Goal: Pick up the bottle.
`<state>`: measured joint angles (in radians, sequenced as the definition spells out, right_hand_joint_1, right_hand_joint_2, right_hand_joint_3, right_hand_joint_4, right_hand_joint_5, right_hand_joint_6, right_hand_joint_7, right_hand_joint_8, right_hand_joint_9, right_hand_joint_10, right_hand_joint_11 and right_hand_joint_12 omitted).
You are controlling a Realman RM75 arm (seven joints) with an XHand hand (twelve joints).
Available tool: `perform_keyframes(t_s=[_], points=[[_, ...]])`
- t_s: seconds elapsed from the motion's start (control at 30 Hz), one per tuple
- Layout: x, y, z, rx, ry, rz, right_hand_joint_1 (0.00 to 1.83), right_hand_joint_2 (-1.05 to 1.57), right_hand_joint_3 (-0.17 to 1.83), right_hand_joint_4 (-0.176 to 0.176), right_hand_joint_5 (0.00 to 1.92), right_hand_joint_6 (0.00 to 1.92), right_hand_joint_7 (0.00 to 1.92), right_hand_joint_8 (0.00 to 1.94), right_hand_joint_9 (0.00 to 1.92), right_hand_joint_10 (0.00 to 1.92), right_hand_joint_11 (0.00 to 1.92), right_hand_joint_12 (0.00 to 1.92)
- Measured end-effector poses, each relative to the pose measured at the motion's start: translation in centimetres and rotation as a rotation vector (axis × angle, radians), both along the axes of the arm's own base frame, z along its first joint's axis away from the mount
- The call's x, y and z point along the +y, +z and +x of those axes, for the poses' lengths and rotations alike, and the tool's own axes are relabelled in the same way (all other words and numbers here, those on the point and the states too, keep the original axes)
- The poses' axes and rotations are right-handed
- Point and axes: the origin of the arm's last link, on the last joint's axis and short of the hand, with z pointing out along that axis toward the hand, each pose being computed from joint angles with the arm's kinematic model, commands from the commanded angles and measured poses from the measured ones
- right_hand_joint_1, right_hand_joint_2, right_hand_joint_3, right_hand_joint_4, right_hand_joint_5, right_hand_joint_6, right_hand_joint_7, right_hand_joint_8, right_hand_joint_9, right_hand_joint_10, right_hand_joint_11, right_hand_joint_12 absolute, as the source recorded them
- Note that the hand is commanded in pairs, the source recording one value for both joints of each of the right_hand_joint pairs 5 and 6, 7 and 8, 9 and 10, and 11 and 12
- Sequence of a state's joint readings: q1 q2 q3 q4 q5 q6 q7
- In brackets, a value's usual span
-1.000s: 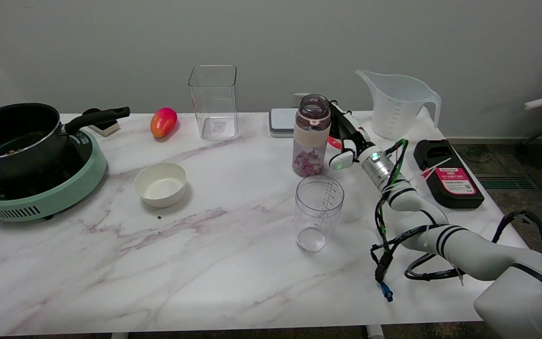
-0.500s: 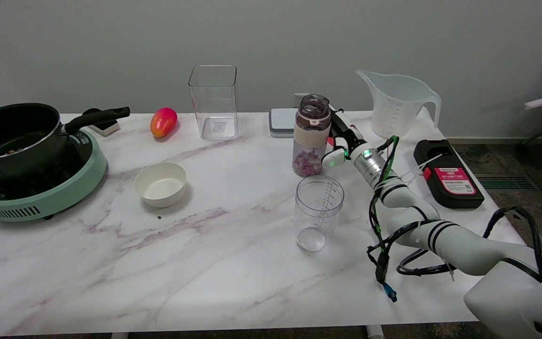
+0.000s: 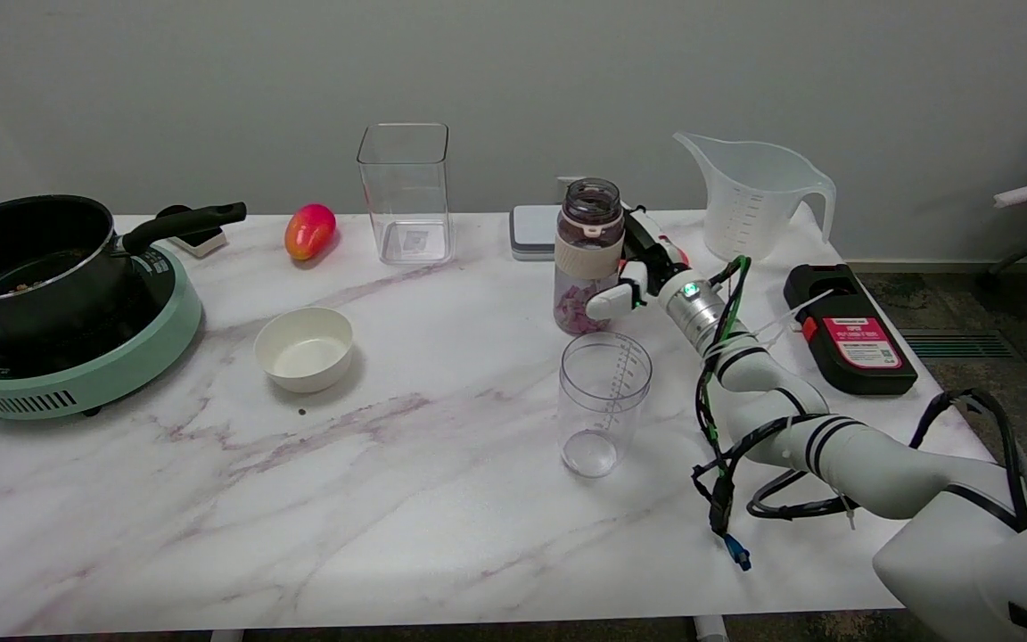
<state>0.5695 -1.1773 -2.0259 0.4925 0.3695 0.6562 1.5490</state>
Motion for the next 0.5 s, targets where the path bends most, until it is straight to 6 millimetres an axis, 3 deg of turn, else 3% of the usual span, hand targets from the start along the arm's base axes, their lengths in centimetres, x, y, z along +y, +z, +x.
perform_keyframes(t_s=[0.5], points=[[-0.04, -0.11, -0.04, -0.003, -0.001, 0.0, 1.43, -0.16, 0.62, 0.0, 0.25, 0.25, 0.72, 0.72, 0.67, 0.67, 0.46, 0.46]])
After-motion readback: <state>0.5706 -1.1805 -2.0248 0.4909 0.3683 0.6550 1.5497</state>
